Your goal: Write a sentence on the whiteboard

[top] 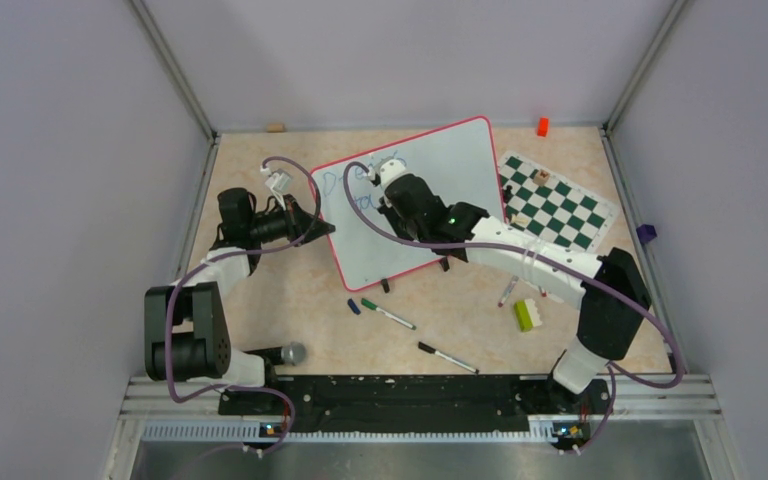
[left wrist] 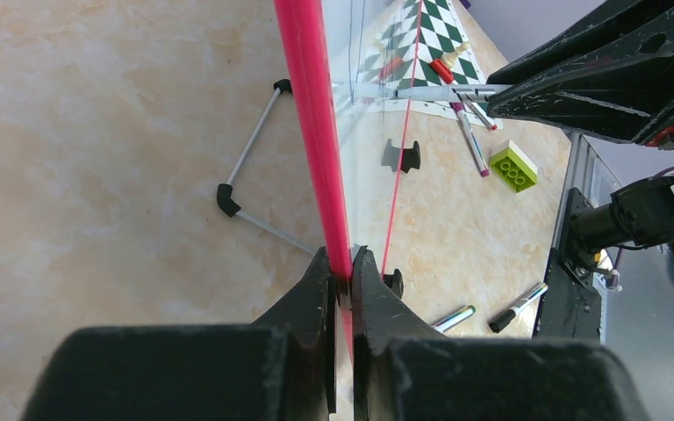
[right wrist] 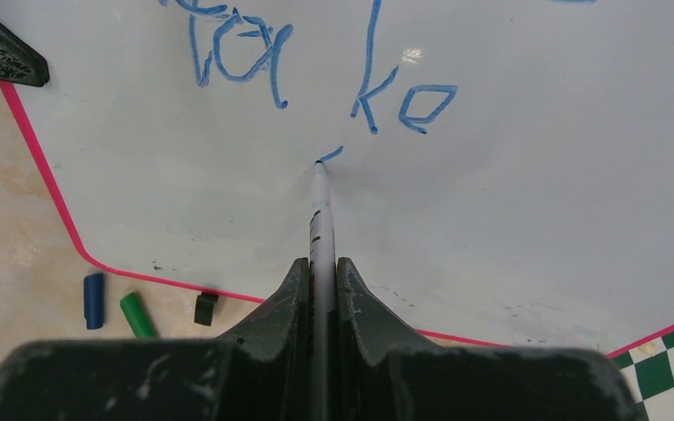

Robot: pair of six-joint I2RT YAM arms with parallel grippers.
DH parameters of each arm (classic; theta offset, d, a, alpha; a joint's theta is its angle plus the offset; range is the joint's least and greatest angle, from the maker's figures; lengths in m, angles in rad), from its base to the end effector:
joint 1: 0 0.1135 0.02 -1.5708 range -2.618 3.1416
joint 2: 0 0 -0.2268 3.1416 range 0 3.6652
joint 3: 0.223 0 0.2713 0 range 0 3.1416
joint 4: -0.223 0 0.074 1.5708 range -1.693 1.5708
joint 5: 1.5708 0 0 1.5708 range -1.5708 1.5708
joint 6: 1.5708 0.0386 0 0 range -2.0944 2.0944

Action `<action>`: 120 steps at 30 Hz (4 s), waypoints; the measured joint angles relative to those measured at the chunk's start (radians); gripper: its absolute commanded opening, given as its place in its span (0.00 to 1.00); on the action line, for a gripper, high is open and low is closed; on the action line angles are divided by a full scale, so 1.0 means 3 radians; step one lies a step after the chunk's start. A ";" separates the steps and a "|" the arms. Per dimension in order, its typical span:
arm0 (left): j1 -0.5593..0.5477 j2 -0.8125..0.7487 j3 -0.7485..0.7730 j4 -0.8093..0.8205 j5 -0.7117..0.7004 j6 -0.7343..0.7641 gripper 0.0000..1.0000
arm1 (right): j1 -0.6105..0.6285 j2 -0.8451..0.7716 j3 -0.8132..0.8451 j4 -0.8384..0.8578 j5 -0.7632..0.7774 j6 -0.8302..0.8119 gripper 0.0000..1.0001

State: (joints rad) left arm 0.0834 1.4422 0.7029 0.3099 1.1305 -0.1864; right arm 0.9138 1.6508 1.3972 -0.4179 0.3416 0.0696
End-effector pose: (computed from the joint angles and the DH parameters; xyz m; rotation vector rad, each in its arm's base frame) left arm 0.3109 -0.0091 0.1668 0.4764 1.8520 -1.1805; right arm 0.2519 0.3054 0.2626 -0.7324 2.0768 0.1664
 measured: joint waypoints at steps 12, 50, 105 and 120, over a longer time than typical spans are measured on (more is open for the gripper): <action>-0.0001 0.0000 0.0000 0.0001 0.0004 0.0001 0.00 | 0.0000 0.0000 -0.0001 -0.0139 -0.0135 -0.0027 0.00; -0.0003 0.0000 0.0000 0.0003 0.0004 0.0001 0.00 | -0.0090 -0.0001 0.0170 -0.0149 -0.0001 -0.0048 0.00; -0.0004 0.0000 0.0000 -0.0024 -0.0055 -0.0018 0.00 | -0.0092 0.0042 -0.0055 -0.0252 -0.0327 -0.0117 0.00; -0.0004 0.0000 0.0000 -0.0017 -0.0032 -0.0017 0.00 | -0.0093 -0.0142 -0.0050 -0.0206 -0.0401 -0.0079 0.00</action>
State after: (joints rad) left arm 0.0822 1.4422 0.7029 0.3050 1.1210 -0.1913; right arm 0.8860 1.6081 1.3823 -0.4797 0.2214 0.0460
